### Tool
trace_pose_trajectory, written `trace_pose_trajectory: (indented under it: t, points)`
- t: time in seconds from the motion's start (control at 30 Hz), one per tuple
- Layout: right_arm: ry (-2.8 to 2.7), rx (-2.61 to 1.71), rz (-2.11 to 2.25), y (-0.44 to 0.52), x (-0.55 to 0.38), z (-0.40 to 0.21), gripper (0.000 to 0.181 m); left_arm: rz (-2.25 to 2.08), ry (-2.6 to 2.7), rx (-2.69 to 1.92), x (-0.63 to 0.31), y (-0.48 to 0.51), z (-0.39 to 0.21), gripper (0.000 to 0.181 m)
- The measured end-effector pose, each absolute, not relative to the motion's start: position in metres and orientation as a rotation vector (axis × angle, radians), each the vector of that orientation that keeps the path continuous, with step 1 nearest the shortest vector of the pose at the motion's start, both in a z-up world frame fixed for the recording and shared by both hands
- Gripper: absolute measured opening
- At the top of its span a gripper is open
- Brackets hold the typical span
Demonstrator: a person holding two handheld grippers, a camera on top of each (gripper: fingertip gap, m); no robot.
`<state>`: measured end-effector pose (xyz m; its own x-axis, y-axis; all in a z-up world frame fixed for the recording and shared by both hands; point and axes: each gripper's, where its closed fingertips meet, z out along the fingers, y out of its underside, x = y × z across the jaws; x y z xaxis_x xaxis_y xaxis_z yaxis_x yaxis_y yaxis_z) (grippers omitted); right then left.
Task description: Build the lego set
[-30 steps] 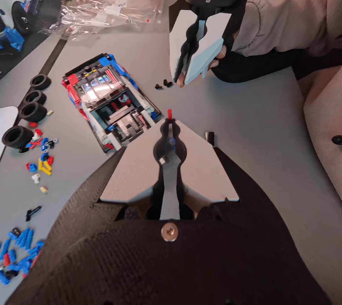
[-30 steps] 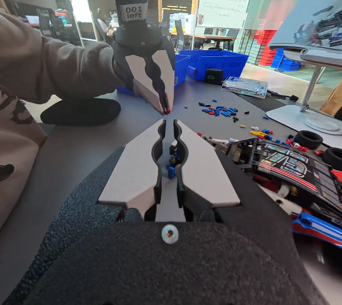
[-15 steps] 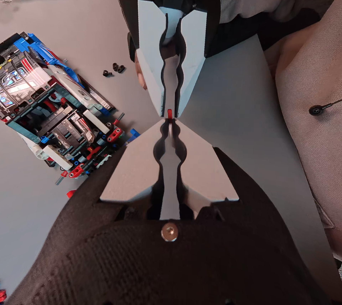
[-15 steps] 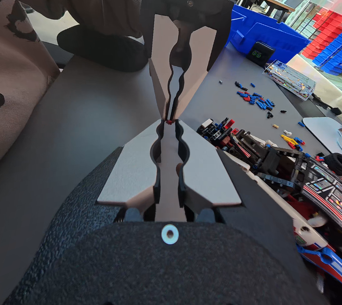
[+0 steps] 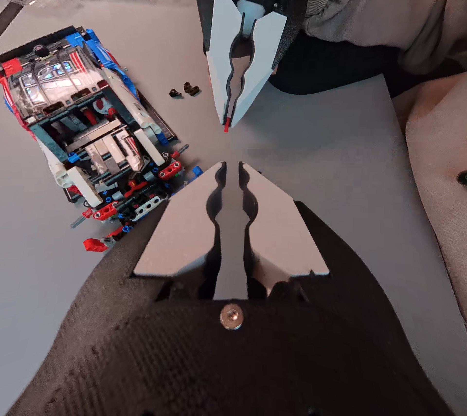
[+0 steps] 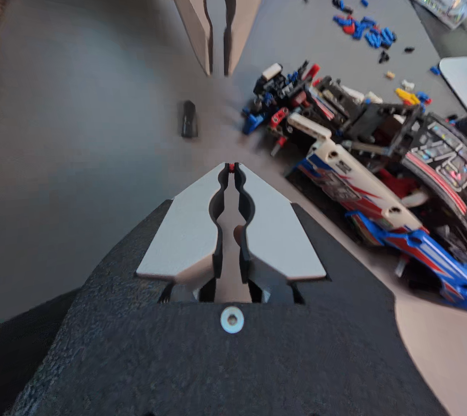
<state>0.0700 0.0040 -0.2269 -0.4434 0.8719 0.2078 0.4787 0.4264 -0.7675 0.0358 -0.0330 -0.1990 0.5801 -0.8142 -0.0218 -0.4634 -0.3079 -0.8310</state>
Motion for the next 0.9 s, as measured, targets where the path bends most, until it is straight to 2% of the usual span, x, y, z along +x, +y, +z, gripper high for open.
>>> trace_pose_trajectory:
  t: [0.03, 0.3, 0.47, 0.63, 0.9]
  points:
    - [-2.1, -1.195, 0.773, 0.018, 0.078, -0.236, 0.002, -0.524, 0.987, -1.962, 0.032, -0.032, -0.201, 0.009]
    - [-2.108, -1.39, 0.533, 0.063, 0.105, -0.253, 0.002, -0.516, 0.922, -2.008, 0.014, -0.036, -0.224, 0.018]
    - [-2.084, -1.467, 0.534, 0.073, 0.115, -0.254, 0.004, -0.539, 0.849, -1.977, 0.007, -0.031, -0.223, 0.018]
    - [-2.051, -1.499, 0.591, 0.074, 0.119, -0.252, 0.013, -0.547, 0.796, -1.942, 0.002, -0.026, -0.218, 0.019]
    - [-1.995, -1.504, 0.689, 0.072, 0.119, -0.246, 0.015, -0.499, 0.727, -1.893, -0.009, -0.018, -0.207, 0.019]
